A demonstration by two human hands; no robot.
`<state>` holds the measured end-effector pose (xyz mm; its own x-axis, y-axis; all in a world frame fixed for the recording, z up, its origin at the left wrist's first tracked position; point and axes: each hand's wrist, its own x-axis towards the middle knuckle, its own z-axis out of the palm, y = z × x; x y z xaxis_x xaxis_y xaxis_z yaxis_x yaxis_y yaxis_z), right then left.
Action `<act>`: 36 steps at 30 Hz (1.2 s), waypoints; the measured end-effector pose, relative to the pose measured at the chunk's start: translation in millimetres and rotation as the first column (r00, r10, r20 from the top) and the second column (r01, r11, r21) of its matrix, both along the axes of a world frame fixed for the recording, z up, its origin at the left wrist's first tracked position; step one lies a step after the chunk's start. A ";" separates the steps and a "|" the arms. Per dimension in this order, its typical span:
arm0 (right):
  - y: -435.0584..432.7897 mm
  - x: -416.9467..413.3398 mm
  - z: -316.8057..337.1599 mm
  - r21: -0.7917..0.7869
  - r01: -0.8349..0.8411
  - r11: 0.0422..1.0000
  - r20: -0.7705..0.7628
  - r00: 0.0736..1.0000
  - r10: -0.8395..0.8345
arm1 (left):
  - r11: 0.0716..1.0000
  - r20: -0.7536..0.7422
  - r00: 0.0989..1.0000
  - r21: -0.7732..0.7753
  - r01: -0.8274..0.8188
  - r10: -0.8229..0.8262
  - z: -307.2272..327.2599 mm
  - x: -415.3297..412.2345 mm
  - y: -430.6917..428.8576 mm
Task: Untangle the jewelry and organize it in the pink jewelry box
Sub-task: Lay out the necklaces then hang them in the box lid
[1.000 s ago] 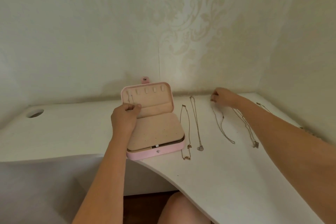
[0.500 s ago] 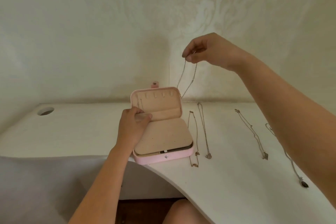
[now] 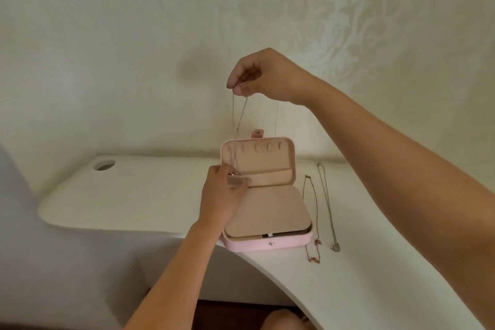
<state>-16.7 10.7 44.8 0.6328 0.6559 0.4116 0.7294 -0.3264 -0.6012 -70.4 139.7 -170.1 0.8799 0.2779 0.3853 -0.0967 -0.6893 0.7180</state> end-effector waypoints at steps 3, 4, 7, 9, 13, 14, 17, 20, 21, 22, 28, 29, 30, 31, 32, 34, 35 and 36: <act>12.0 2.1 -0.9 -0.012 -0.028 1.000 -0.030 0.999 0.028 | 1.000 -0.004 1.000 0.011 0.000 0.001 0.5 -0.1 -0.3; 15.1 3.0 -1.0 -0.009 -0.028 1.000 -0.035 0.999 0.028 | 1.000 -0.004 1.000 0.006 -0.001 0.001 0.9 -0.5 -0.6; 22.4 5.9 -2.2 0.009 -0.007 1.000 -0.020 1.000 0.007 | 1.000 0.004 1.000 0.000 -0.007 0.007 1.0 -1.1 -0.7; 26.1 7.9 -1.2 0.025 0.004 1.000 -0.011 1.000 -0.004 | 1.000 0.008 1.000 0.006 -0.007 0.007 1.2 -1.4 -0.5; 30.0 13.0 3.3 0.045 0.008 0.999 0.004 1.000 -0.009 | 0.999 -0.005 1.000 0.028 -0.015 0.016 2.0 -1.3 -0.8; 30.5 14.2 4.3 0.044 0.010 0.999 0.006 1.000 -0.011 | 0.999 -0.006 1.000 0.029 -0.017 0.017 1.9 -1.3 -0.9; 31.3 17.1 5.7 0.046 0.014 0.999 0.009 1.000 -0.014 | 1.000 -0.006 1.000 0.022 -0.014 0.014 1.4 -1.0 -0.7; 32.6 19.1 6.8 0.058 0.016 0.998 0.019 1.000 -0.017 | 0.999 -0.009 1.000 0.030 -0.018 0.018 2.2 -1.2 -0.8; 32.9 19.6 7.6 0.060 0.016 0.998 0.028 0.999 -0.018 | 0.999 -0.009 1.000 0.028 -0.019 0.020 2.4 -1.2 -0.7; 33.2 20.3 8.5 0.059 0.018 0.998 0.037 0.999 -0.020 | 0.999 -0.009 1.000 0.026 -0.021 0.021 2.5 -1.4 -0.9; 32.3 24.1 10.1 0.062 0.025 0.998 0.055 0.998 -0.028 | 1.000 -0.006 1.000 0.008 -0.017 0.017 1.4 -1.2 -0.6; 32.0 24.8 9.4 0.064 0.028 0.998 0.058 0.998 -0.031 | 1.000 -0.007 1.000 0.007 -0.015 0.016 1.5 -1.2 -0.4; 31.6 25.6 8.8 0.067 0.030 0.997 0.057 0.998 -0.034 | 1.000 -0.006 1.000 0.006 -0.015 0.015 1.4 -1.3 -0.3; 31.3 26.5 8.1 0.071 0.032 0.997 0.053 0.998 -0.035 | 1.000 -0.005 1.000 0.004 -0.015 0.015 1.4 -1.3 -0.1; 31.2 27.1 7.6 0.072 0.033 0.997 0.050 0.998 -0.036 | 1.000 -0.004 1.000 0.002 -0.014 0.014 1.4 -1.2 0.1; 31.3 27.9 6.0 0.072 0.032 0.997 0.047 0.998 -0.036 | 1.000 -0.005 1.000 0.000 -0.014 0.014 1.1 -1.0 0.3; 31.1 28.2 4.9 0.071 0.032 0.997 0.048 0.998 -0.035 | 1.000 -0.007 1.000 -0.001 -0.013 0.013 1.1 -0.9 0.2; 30.8 28.5 3.7 0.069 0.031 0.997 0.049 0.998 -0.034 | 1.000 -0.008 1.000 0.000 -0.013 0.013 0.8 -0.7 0.2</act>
<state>11.8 41.5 48.5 0.6305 0.6048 0.4865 0.7490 -0.3098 -0.5857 -71.0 139.9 -169.2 0.8794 0.2892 0.3783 -0.0824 -0.6901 0.7190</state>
